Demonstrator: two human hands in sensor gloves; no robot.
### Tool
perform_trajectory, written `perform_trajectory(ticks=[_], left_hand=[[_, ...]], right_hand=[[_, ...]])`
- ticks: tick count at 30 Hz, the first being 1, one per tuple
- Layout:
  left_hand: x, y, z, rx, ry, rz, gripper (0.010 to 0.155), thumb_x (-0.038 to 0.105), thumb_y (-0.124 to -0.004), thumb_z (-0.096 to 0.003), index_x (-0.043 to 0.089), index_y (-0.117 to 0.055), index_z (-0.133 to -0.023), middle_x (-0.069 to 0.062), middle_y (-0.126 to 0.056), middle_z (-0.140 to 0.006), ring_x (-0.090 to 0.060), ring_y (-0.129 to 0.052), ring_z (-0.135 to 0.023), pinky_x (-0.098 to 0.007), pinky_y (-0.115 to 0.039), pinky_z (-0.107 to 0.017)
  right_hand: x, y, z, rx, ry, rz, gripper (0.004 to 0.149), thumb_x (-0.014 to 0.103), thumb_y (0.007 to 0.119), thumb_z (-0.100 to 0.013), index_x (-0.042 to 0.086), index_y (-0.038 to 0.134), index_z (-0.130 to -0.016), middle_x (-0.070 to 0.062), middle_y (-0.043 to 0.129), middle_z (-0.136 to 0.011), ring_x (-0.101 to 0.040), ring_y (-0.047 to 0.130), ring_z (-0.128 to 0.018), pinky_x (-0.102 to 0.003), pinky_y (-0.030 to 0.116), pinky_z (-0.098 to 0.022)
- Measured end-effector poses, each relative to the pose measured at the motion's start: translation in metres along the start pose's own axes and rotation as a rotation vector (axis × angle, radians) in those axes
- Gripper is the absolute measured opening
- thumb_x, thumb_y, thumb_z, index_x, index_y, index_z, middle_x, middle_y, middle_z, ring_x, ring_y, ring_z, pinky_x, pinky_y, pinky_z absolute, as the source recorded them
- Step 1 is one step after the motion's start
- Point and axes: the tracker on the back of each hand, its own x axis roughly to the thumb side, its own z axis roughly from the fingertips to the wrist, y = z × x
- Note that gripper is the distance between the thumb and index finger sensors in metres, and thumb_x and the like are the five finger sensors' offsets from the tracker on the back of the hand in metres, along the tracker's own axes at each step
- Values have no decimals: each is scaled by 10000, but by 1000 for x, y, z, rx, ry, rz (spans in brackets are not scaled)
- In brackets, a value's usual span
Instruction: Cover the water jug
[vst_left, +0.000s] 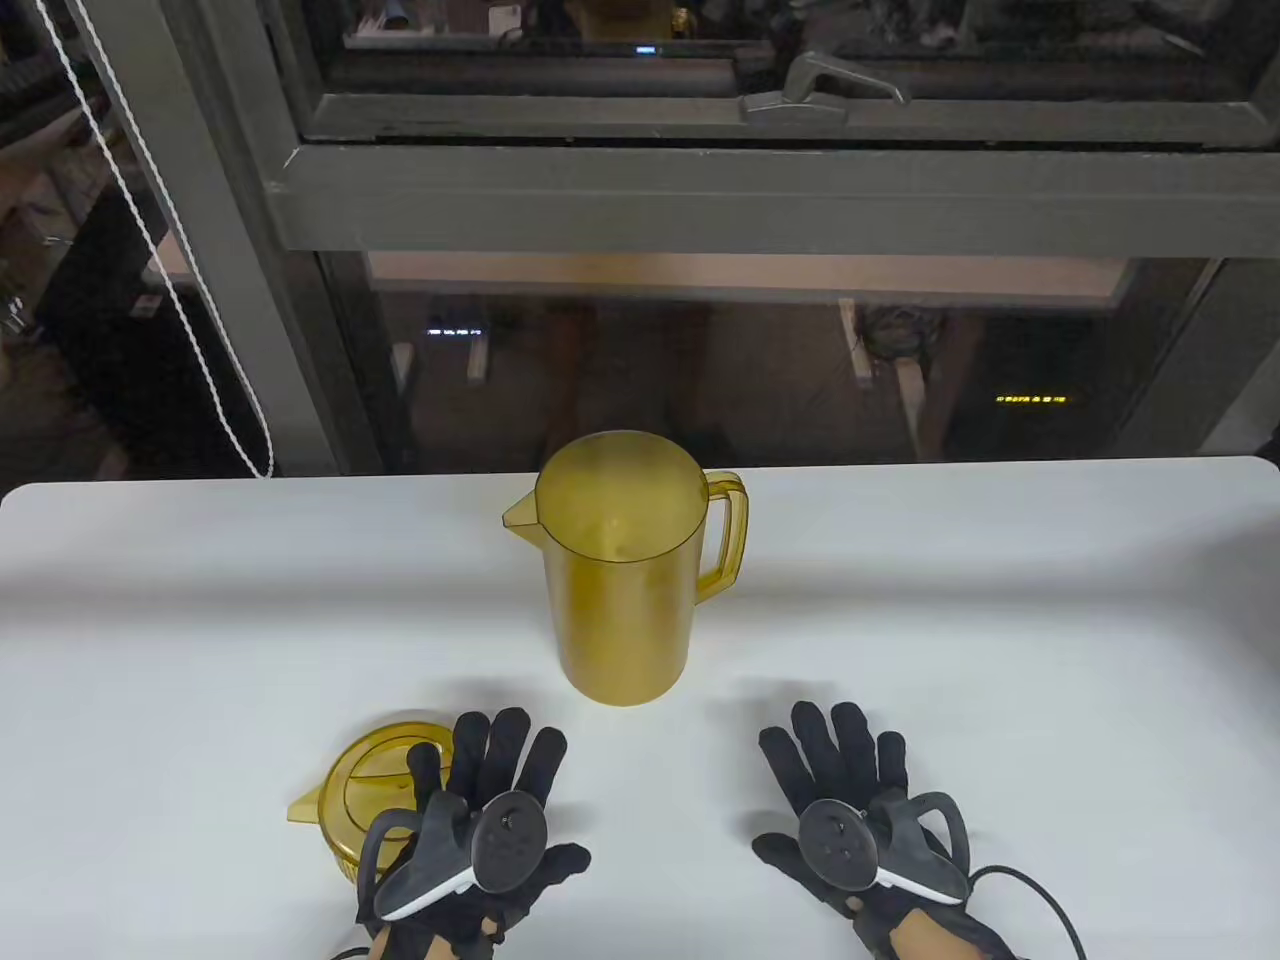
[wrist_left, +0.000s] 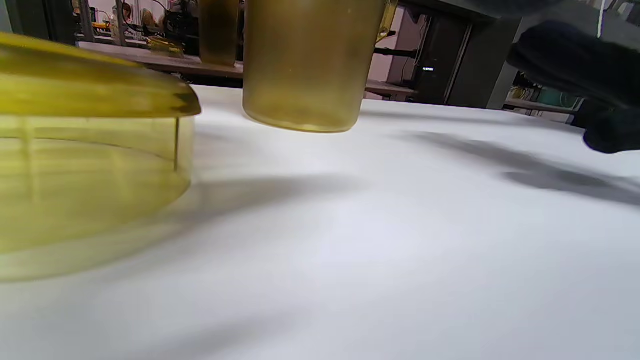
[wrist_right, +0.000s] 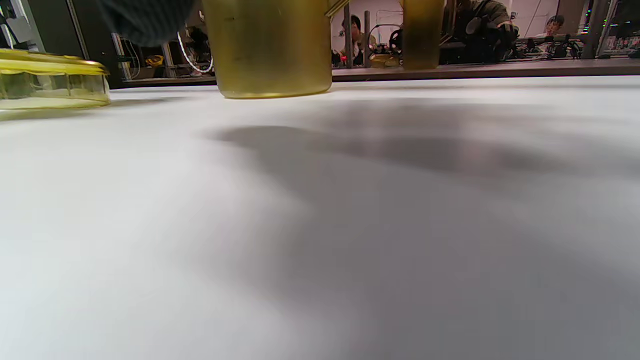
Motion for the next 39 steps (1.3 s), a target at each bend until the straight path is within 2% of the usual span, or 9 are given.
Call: perform_trajectory(ticks=[14, 22, 26, 29, 31, 33, 35, 39], left_hand=[[-8, 6, 4, 31, 30, 15, 923, 707, -535, -398, 342, 22, -1037, -95, 101, -1148, -422, 70, -1036, -759, -74, -680], [-46, 24, 18, 136, 126, 112, 921, 703, -541, -400, 338, 7, -1043, -98, 90, -1153, -424, 60, -1039, -760, -81, -683], [-66, 25, 23, 158, 162, 168, 919, 699, -546, -401, 336, -4, -1048, -100, 74, -1159, -426, 49, -1044, -761, -89, -684], [-75, 22, 22, 201, 156, 201, 876, 638, -616, -413, 315, -154, -1084, -97, -76, -1203, -410, -97, -1093, -734, -187, -737], [-80, 20, 21, 245, 193, 210, 769, 543, -692, -428, 274, -392, -1085, -104, -320, -1211, -396, -336, -1112, -691, -365, -770], [-83, 17, 19, 254, 214, 190, 645, 433, -759, -435, 260, -582, -1031, -93, -526, -1172, -373, -539, -1080, -645, -520, -759], [-85, 13, 16, 229, 227, 150, 574, 359, -793, -432, 254, -677, -984, -78, -657, -1123, -345, -667, -1034, -610, -602, -744], [-86, 5, 9, 179, 252, 97, 522, 284, -817, -425, 260, -744, -942, -57, -744, -1080, -321, -744, -996, -591, -638, -733]], right_hand=[[-3, -5, 2, -19, 5, -8, 954, 646, 662, -467, 280, -16, -1031, -143, 22, -1158, -551, 92, -1052, -775, 192, -692], [-5, -6, 0, -17, 9, -10, 952, 642, 664, -468, 282, -12, -1032, -139, 24, -1160, -550, 93, -1054, -774, 190, -694], [-5, -6, 0, -17, 2, -8, 951, 642, 665, -468, 283, -11, -1032, -140, 25, -1160, -548, 95, -1056, -774, 191, -694], [-5, -6, 0, -11, 2, -6, 952, 641, 665, -468, 282, -12, -1032, -141, 26, -1160, -548, 97, -1056, -774, 192, -694], [-5, -7, 0, -10, 0, -7, 952, 640, 666, -468, 281, -11, -1033, -141, 27, -1160, -549, 98, -1056, -774, 194, -695], [-6, -7, 1, -10, 0, -14, 950, 639, 666, -469, 282, -10, -1032, -140, 26, -1160, -548, 97, -1057, -773, 197, -696], [-6, -7, 1, -9, 1, -17, 949, 638, 666, -468, 282, -9, -1033, -141, 27, -1159, -549, 99, -1056, -772, 198, -697], [-8, -7, 2, -13, 3, -22, 950, 636, 668, -468, 281, -8, -1033, -141, 28, -1159, -550, 102, -1055, -772, 204, -698]])
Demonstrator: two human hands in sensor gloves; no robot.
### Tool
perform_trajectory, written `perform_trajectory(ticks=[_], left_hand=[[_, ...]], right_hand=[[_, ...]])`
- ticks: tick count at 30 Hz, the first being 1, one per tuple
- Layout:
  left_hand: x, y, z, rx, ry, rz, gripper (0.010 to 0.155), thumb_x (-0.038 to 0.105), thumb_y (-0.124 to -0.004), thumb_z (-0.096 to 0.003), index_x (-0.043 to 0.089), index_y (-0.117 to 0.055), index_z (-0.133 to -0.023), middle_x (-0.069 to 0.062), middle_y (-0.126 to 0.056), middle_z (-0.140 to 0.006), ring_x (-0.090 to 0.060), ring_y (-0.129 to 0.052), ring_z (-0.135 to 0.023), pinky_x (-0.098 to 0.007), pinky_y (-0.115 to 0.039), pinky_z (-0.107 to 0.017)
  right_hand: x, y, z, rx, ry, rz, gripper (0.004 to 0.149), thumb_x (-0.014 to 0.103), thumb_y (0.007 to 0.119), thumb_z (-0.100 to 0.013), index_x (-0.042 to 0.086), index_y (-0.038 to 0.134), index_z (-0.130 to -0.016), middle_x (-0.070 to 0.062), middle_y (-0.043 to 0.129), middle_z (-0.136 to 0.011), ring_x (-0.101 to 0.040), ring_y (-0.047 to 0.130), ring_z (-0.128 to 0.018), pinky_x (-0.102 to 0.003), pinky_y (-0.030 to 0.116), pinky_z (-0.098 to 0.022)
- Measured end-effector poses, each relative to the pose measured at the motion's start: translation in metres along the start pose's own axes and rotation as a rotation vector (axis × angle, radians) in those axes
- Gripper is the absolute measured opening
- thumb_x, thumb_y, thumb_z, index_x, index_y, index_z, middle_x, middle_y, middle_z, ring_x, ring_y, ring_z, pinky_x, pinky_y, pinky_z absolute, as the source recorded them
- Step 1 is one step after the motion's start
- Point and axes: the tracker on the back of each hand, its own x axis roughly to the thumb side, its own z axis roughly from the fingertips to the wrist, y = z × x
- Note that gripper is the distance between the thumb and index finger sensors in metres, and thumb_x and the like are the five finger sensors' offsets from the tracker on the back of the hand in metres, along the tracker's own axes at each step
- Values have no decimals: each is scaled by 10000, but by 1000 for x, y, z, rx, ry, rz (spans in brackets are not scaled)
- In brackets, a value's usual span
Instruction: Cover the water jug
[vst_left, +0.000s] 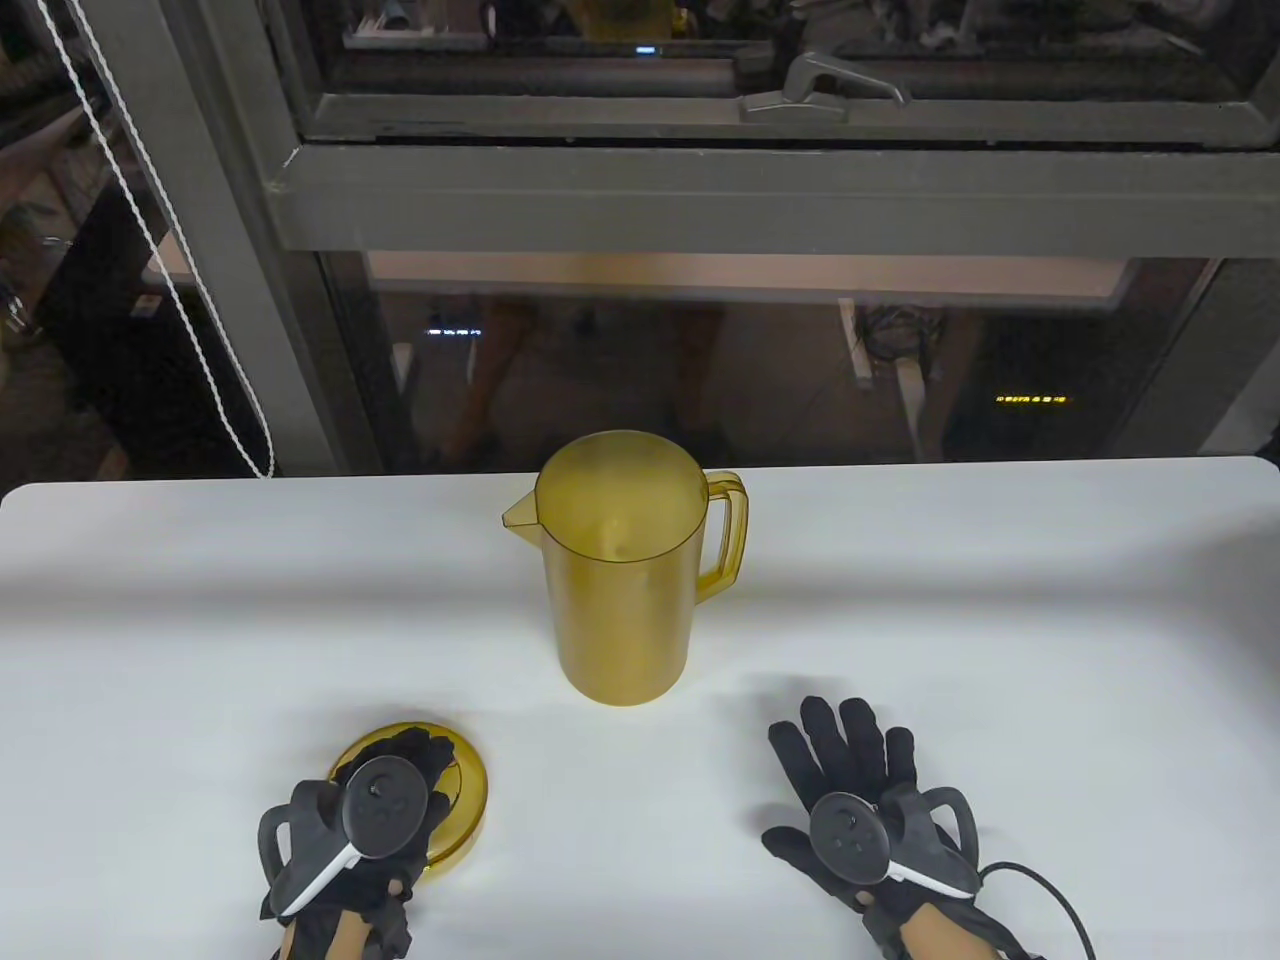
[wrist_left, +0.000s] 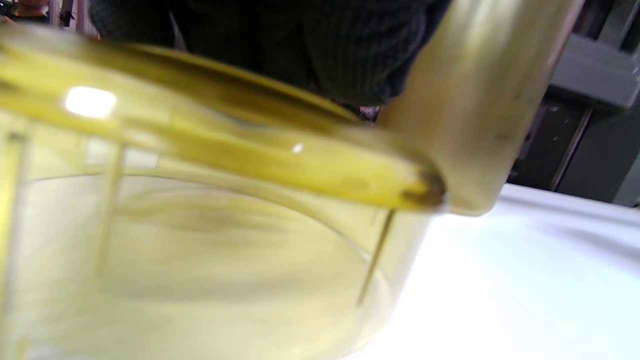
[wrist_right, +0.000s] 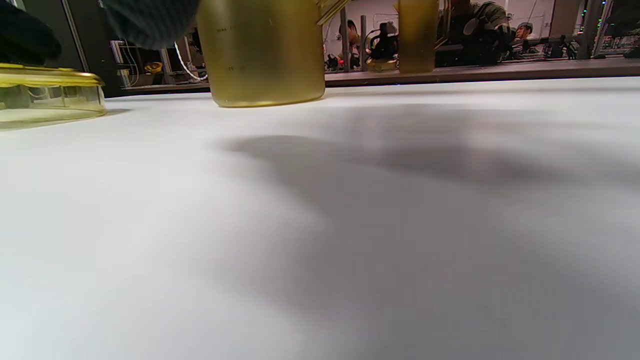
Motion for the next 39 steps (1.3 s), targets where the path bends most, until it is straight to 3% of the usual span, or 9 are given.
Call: perform_trajectory(ticks=[9, 20, 33, 39], left_hand=[[3, -9, -12, -99, 63, -87, 537, 266, -816, -424, 267, -724, -953, -19, -777, -1039, -285, -743, -976, -580, -554, -767], [3, -7, -15, -93, 77, -77, 551, 268, -831, -399, 273, -727, -941, -4, -801, -1009, -268, -759, -955, -571, -560, -768], [8, -10, -15, 17, 38, -162, 562, 256, -818, -339, 247, -781, -900, -13, -886, -922, -264, -859, -859, -589, -651, -717], [27, -6, -12, 41, -2, -200, 563, 263, -818, -334, 247, -790, -896, -9, -900, -911, -256, -879, -841, -588, -673, -693]], right_hand=[[-2, -2, 0, -11, 4, -10, 947, 633, 669, -469, 280, -6, -1032, -143, 28, -1158, -550, 103, -1055, -771, 209, -699], [-4, -2, 1, -22, 1, -12, 946, 630, 670, -469, 279, -4, -1033, -144, 28, -1157, -552, 109, -1055, -770, 213, -700], [-4, -3, 0, -32, -6, -13, 946, 629, 671, -470, 280, -4, -1034, -141, 29, -1159, -550, 108, -1058, -771, 209, -700], [-3, -6, -1, -51, -14, -30, 945, 629, 670, -471, 282, -5, -1034, -141, 28, -1159, -549, 109, -1059, -771, 208, -701]])
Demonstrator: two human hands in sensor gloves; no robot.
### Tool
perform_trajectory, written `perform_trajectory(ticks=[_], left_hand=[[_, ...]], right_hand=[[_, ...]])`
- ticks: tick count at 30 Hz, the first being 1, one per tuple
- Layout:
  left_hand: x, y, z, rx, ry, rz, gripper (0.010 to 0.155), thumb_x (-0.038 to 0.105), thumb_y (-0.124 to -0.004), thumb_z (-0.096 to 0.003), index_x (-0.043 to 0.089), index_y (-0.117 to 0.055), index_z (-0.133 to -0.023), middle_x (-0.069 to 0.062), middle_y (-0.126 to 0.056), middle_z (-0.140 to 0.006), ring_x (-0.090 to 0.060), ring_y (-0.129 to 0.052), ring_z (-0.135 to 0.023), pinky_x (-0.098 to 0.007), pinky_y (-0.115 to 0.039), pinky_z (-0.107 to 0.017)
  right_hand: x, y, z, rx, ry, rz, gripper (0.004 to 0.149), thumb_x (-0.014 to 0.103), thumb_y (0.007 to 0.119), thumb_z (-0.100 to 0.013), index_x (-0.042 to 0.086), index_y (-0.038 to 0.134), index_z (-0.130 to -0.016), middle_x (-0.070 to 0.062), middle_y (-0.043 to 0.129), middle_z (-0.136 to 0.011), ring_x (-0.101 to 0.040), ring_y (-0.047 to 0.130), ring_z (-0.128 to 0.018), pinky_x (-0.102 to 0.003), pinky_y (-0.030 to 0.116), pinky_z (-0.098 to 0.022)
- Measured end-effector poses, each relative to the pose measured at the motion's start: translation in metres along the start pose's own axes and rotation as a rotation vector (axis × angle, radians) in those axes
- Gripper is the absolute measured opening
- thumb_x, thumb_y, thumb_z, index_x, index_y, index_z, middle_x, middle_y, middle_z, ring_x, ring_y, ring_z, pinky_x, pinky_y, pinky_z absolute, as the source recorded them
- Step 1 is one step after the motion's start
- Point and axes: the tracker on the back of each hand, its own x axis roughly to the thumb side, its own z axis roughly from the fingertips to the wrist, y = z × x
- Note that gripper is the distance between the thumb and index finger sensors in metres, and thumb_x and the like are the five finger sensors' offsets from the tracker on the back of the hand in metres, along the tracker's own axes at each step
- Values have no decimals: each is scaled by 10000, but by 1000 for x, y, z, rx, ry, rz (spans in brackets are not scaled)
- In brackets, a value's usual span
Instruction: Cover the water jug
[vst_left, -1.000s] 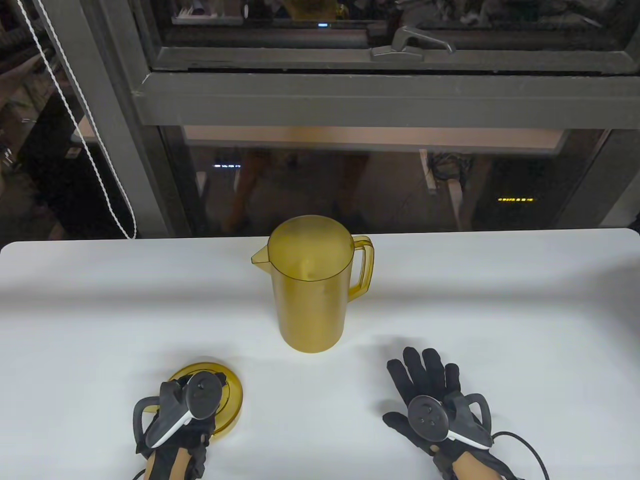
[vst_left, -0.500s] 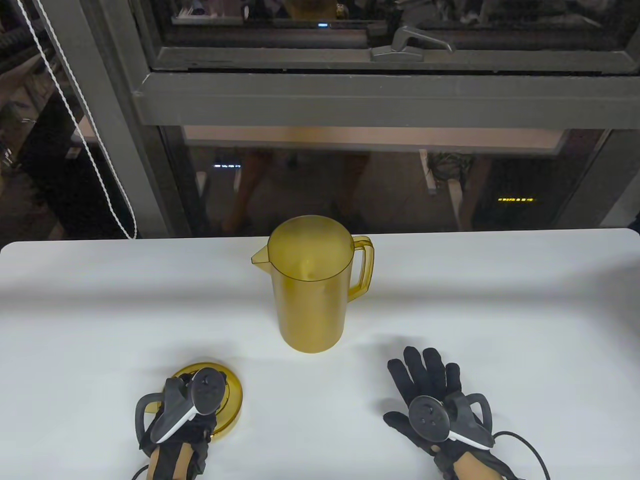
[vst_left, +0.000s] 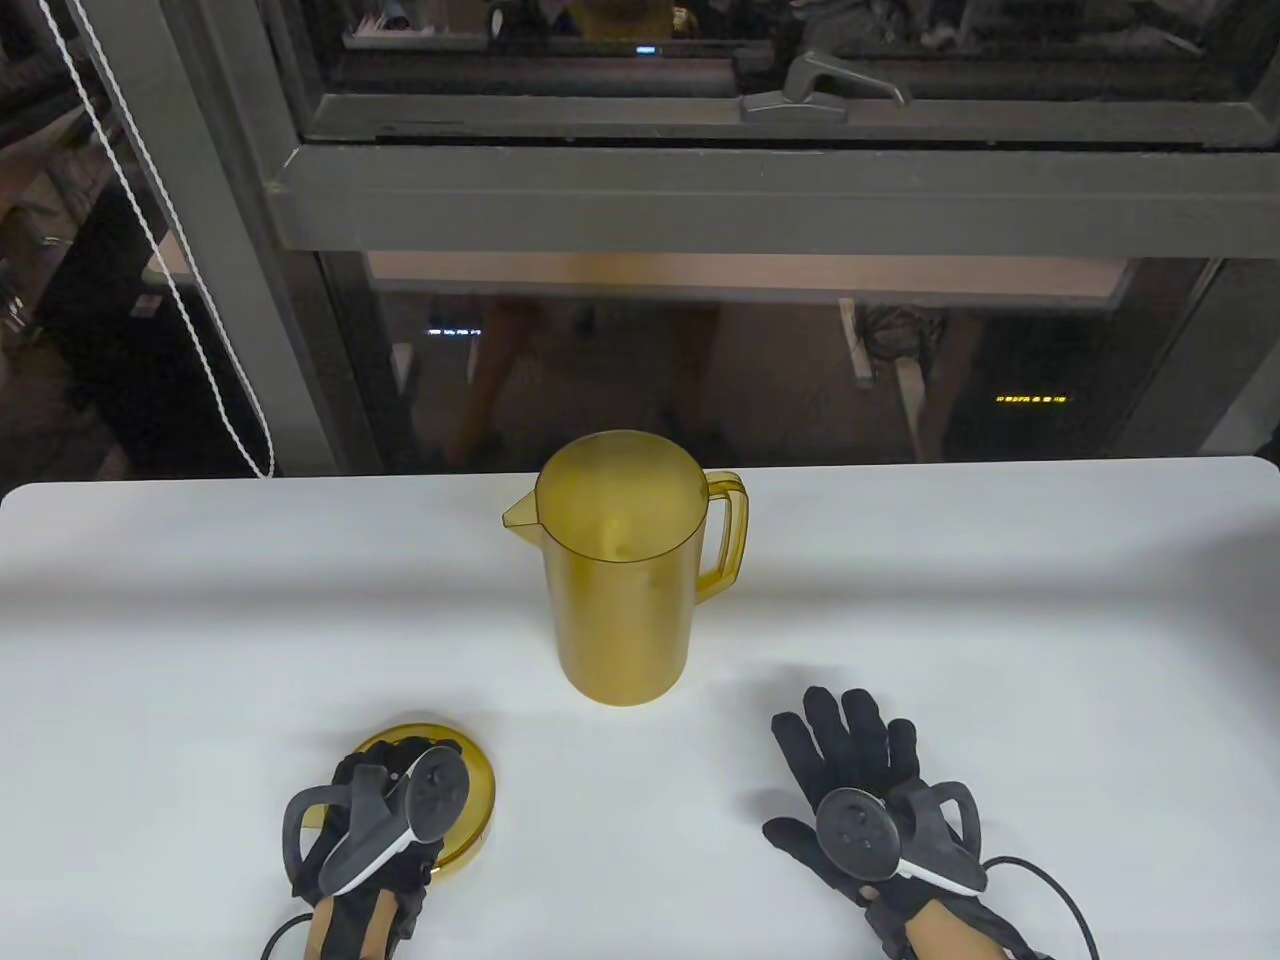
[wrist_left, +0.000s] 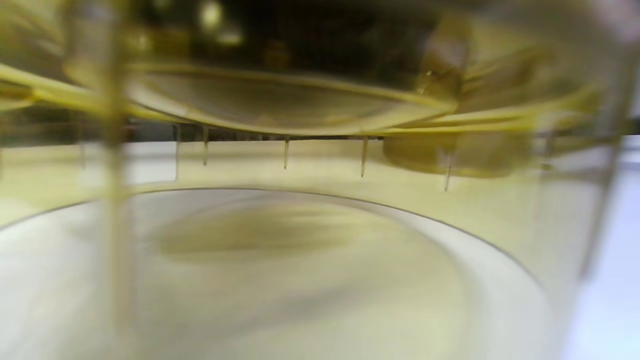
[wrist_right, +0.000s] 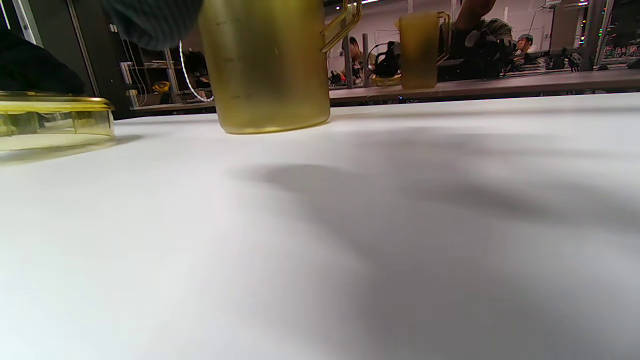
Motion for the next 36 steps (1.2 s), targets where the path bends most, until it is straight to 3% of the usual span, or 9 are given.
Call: perform_trajectory(ticks=[9, 15, 26, 36], left_hand=[[60, 23, 7, 13, -135, -56, 567, 278, -815, -334, 242, -790, -899, -14, -911, -903, -253, -903, -817, -574, -707, -662], [98, 52, 11, 26, -226, -63, 572, 284, -814, -334, 231, -789, -904, -27, -914, -895, -257, -917, -797, -565, -735, -644], [138, 131, 20, 151, -324, -17, 575, 290, -812, -339, 216, -786, -909, -43, -918, -887, -266, -927, -776, -555, -753, -620], [146, 230, 25, 349, -347, 33, 575, 293, -811, -348, 212, -781, -917, -49, -911, -891, -271, -922, -777, -557, -749, -615]], right_hand=[[-1, -2, 0, -11, -1, -27, 945, 628, 670, -472, 281, -4, -1035, -141, 27, -1159, -550, 110, -1059, -770, 210, -701], [-4, -3, 0, -9, 10, -38, 943, 627, 671, -473, 281, -1, -1036, -142, 29, -1159, -552, 111, -1058, -770, 214, -702], [-7, -5, 2, -16, 14, -51, 943, 626, 672, -473, 280, 0, -1037, -143, 29, -1159, -551, 114, -1058, -770, 219, -703], [-7, -2, 2, 7, 33, -19, 942, 625, 673, -472, 280, 4, -1037, -145, 30, -1158, -553, 115, -1056, -769, 223, -704]])
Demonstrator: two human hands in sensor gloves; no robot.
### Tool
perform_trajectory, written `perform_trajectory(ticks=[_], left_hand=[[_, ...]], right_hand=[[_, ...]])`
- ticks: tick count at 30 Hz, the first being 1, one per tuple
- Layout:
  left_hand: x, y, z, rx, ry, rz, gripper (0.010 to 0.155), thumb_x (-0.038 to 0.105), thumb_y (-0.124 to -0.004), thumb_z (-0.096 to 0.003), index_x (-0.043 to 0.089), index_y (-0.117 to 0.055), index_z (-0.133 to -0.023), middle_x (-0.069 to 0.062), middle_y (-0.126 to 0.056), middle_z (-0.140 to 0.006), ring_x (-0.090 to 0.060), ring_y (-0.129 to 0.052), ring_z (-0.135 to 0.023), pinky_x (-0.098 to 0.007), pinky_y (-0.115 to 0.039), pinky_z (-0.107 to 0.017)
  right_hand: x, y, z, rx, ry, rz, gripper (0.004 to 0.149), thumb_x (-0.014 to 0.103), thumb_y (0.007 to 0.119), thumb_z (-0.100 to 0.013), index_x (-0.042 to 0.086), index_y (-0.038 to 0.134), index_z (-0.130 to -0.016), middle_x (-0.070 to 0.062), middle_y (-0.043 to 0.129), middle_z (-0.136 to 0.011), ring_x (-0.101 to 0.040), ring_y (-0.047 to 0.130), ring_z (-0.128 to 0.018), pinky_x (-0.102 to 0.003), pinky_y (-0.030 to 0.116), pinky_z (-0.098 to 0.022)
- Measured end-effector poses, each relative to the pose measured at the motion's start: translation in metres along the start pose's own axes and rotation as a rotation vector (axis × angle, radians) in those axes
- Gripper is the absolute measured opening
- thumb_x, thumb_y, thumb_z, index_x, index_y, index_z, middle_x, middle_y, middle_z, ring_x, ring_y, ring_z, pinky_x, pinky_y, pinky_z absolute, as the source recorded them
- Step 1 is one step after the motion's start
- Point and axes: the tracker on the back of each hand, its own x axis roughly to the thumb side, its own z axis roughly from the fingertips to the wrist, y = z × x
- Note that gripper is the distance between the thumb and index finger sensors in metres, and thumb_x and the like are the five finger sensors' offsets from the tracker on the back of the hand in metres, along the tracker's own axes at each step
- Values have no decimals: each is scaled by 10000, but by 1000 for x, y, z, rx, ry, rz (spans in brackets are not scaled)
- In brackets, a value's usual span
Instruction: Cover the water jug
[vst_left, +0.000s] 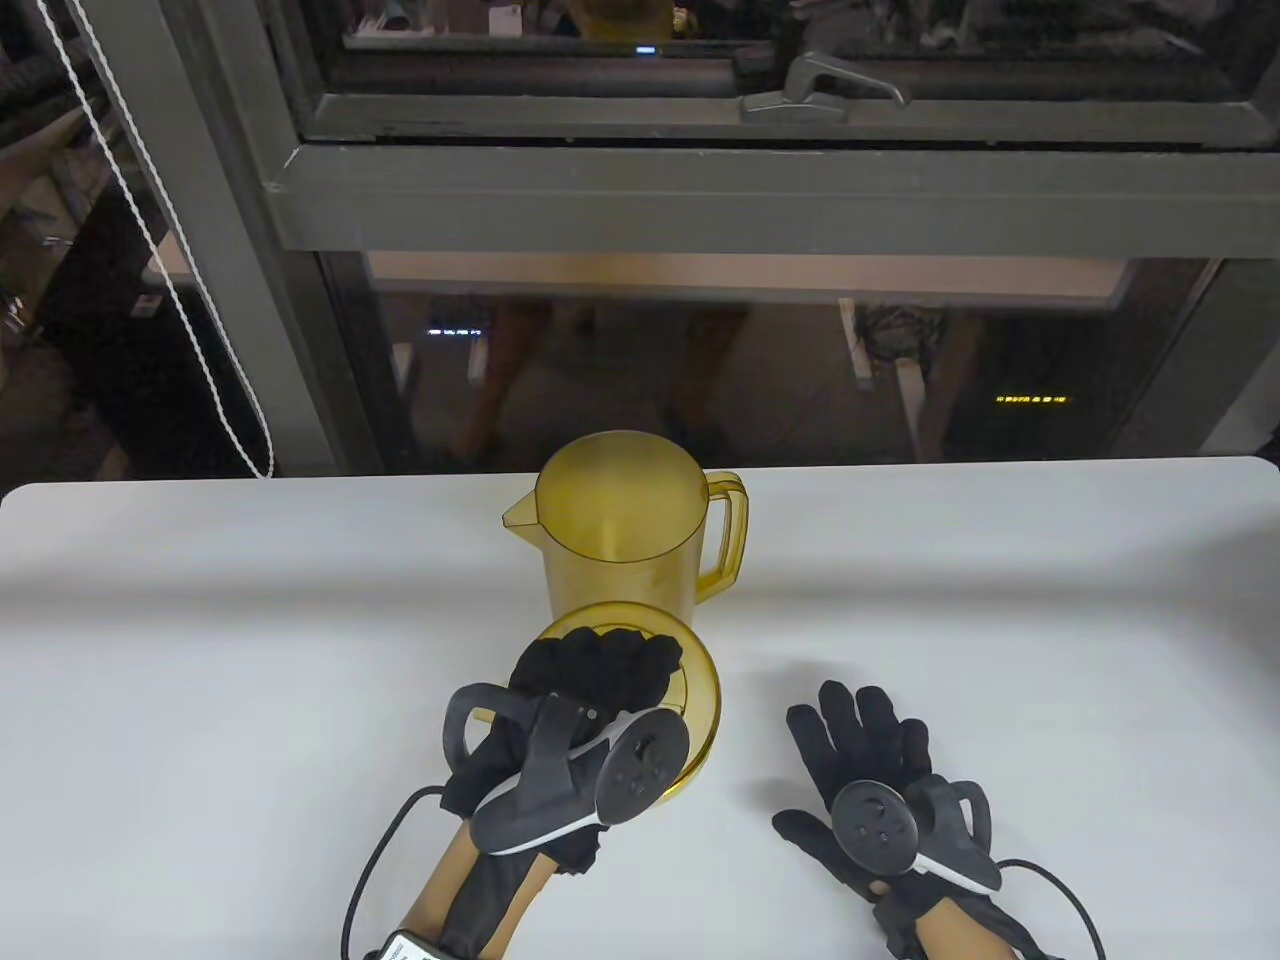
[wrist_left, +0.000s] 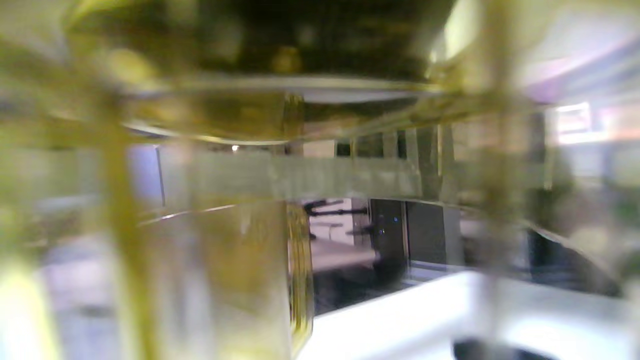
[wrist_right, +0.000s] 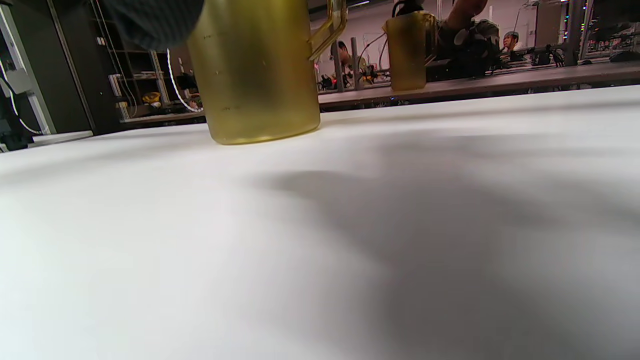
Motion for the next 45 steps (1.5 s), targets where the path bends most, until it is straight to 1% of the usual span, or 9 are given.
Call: perform_trajectory(ticks=[4, 6, 11, 18, 23, 27, 36, 39, 45], left_hand=[[-1, 29, -18, 74, 12, 9, 575, 294, -811, -351, 213, -777, -920, -50, -908, -895, -272, -919, -780, -558, -747, -616], [-2, 36, -30, 100, 18, 4, 575, 294, -812, -353, 212, -777, -921, -53, -907, -896, -275, -918, -779, -560, -745, -615], [-10, 41, -65, 123, 57, -17, 574, 293, -812, -357, 214, -774, -923, -53, -901, -901, -275, -912, -786, -559, -741, -621], [-28, 19, -119, 100, 108, -69, 571, 293, -814, -362, 218, -770, -926, -50, -895, -908, -275, -907, -793, -560, -735, -627], [-45, -4, -147, 90, 146, -61, 565, 296, -819, -362, 222, -776, -921, -46, -899, -907, -272, -912, -790, -557, -740, -623], [-55, -23, -162, 80, 173, -36, 562, 298, -822, -363, 220, -780, -918, -51, -901, -905, -274, -914, -786, -557, -745, -617], [-61, -45, -175, -20, 180, -41, 558, 302, -823, -367, 224, -782, -918, -47, -904, -907, -273, -917, -784, -544, -756, -600], [-63, -50, -177, -88, 180, -54, 558, 302, -822, -368, 223, -782, -919, -47, -902, -910, -272, -917, -785, -543, -756, -601], [-63, -56, -178, -180, 177, -73, 557, 303, -821, -372, 227, -780, -922, -43, -901, -915, -271, -914, -790, -544, -753, -604]], right_hand=[[2, 0, 1, 2, 3, 20, 941, 624, 672, -472, 278, 3, -1037, -146, 28, -1156, -552, 109, -1054, -768, 223, -704], [2, 0, 1, -2, 3, 24, 942, 623, 673, -472, 277, 2, -1036, -149, 28, -1155, -555, 109, -1052, -768, 224, -703], [0, -1, 2, -3, 14, 34, 943, 623, 674, -471, 277, 1, -1034, -149, 27, -1154, -554, 108, -1051, -767, 224, -702], [-8, 0, 3, 1, 44, 32, 943, 621, 675, -471, 277, 1, -1033, -148, 28, -1154, -556, 106, -1049, -767, 225, -703], [-13, 2, 2, 12, 61, 31, 944, 622, 675, -469, 278, 0, -1033, -147, 27, -1154, -555, 106, -1050, -768, 223, -702], [-14, 4, 2, 19, 71, 30, 944, 621, 676, -470, 277, 0, -1033, -149, 26, -1153, -556, 106, -1049, -767, 224, -703], [-18, 5, 1, 35, 85, 28, 943, 622, 676, -471, 282, 0, -1034, -147, 28, -1156, -553, 106, -1053, -766, 225, -707], [-18, 4, 1, 38, 87, 27, 942, 621, 676, -471, 282, 1, -1034, -147, 28, -1156, -552, 107, -1054, -766, 227, -707], [-18, 4, 1, 39, 88, 24, 942, 621, 676, -471, 281, 2, -1034, -146, 28, -1156, -551, 106, -1054, -767, 229, -708]])
